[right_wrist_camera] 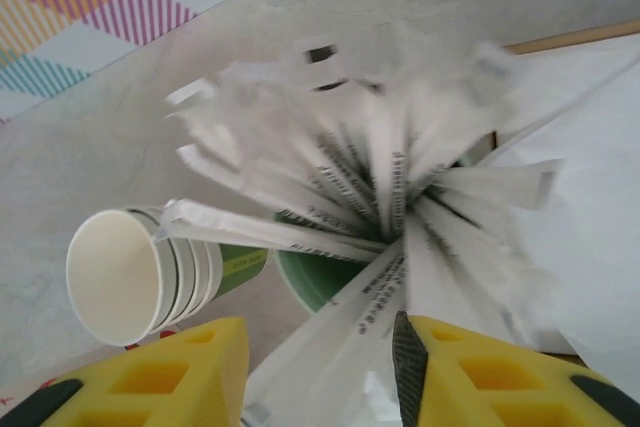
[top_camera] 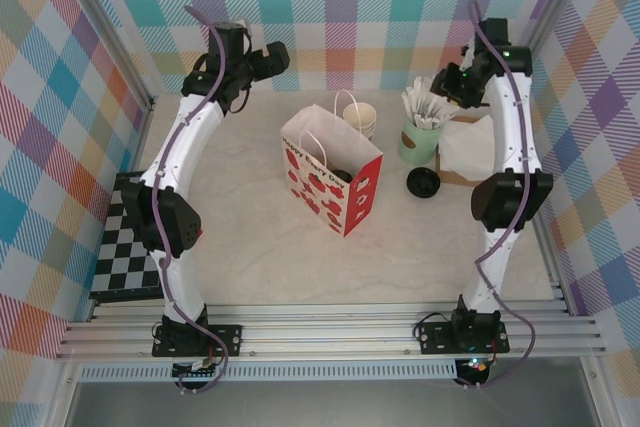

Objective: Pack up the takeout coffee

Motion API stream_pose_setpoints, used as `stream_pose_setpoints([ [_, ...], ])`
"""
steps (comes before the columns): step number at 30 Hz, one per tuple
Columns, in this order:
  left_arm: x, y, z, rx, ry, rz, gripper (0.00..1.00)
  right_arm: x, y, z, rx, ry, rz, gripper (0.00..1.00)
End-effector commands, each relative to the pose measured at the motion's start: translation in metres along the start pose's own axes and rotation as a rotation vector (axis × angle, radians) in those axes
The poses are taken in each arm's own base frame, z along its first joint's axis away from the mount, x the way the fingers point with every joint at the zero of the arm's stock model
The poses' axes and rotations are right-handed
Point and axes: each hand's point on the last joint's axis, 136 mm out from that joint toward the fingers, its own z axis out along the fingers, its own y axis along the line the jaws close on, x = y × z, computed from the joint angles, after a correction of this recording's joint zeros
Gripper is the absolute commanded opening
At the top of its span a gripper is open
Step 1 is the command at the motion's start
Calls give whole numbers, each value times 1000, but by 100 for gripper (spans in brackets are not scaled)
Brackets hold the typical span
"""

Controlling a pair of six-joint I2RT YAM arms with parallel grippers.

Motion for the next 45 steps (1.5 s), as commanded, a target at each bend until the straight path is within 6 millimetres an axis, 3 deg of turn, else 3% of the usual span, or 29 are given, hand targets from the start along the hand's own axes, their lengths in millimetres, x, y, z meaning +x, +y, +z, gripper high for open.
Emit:
stream_pose_setpoints([
  [1,-11,-8,-2,35,-17,14,100,5,27,-6,42,-41,-144,45],
  [7,-9,-10,1,44,0,19,100,25,21,-10,186,-14,-249,44],
  [14,-6,-10,2,47,16,22,100,28,9,-9,264,-15,-254,38],
  [45,4,-5,4,27,48,27,100,47,14,-2,235,61,-316,24],
])
